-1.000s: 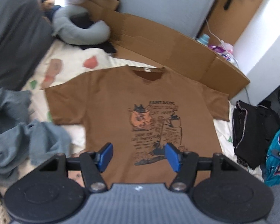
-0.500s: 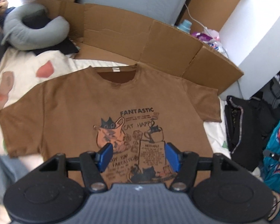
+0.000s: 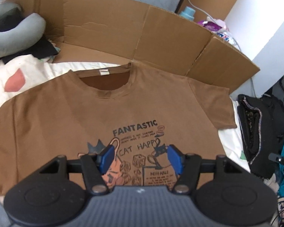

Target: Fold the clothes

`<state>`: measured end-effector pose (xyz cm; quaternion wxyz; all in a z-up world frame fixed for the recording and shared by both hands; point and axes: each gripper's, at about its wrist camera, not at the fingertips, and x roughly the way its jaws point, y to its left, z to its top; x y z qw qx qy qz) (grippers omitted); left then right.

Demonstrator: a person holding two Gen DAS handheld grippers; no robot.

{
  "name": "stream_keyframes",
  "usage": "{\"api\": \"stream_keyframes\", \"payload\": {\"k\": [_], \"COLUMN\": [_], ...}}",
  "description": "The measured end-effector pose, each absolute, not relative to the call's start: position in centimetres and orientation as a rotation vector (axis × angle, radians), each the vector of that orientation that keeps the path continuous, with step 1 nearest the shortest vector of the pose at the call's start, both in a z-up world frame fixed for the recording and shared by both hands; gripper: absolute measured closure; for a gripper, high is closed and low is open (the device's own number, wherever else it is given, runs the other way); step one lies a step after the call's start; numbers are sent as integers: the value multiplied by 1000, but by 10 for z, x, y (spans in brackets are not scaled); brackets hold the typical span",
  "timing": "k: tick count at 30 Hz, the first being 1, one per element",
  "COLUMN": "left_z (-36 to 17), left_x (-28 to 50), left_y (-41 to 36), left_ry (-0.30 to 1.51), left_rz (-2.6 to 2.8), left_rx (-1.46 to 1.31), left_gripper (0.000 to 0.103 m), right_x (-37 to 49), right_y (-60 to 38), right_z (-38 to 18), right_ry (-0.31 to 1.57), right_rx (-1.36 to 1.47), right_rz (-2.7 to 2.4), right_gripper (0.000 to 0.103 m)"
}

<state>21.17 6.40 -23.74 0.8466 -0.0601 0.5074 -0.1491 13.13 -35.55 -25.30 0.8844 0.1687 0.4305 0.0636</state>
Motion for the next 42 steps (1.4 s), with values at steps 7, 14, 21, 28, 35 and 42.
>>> {"api": "stream_keyframes", "payload": {"k": [7,14,21,28,35,42], "left_z": [-259,-282,-303,-316,-320,-326], "left_x": [233,254,275,287,287,284], "left_y": [37,8,-20,-43,-52,-58], "left_ry": [1071,1069,1077,1083,1091,1105], "left_rz": [-361,-401,-439,-469,-490,-505], "left_rx": [-105,-111,-104,-105,-109,-127], "left_gripper": [39,39,40,40,40,40], "right_x": [157,187,227,262,283,292], "right_y": [-351,-352,-347,-331,-317,-317], "right_z": [-275,-293,-310,-338,-356,-369], "right_ry": [897,883,840,822,831,845], "right_rx": [405,432,365,244,166,128], "right_rz": [121,72,-28,-154,-285,-326], "right_gripper": [49,49,53,61,62,61]}}
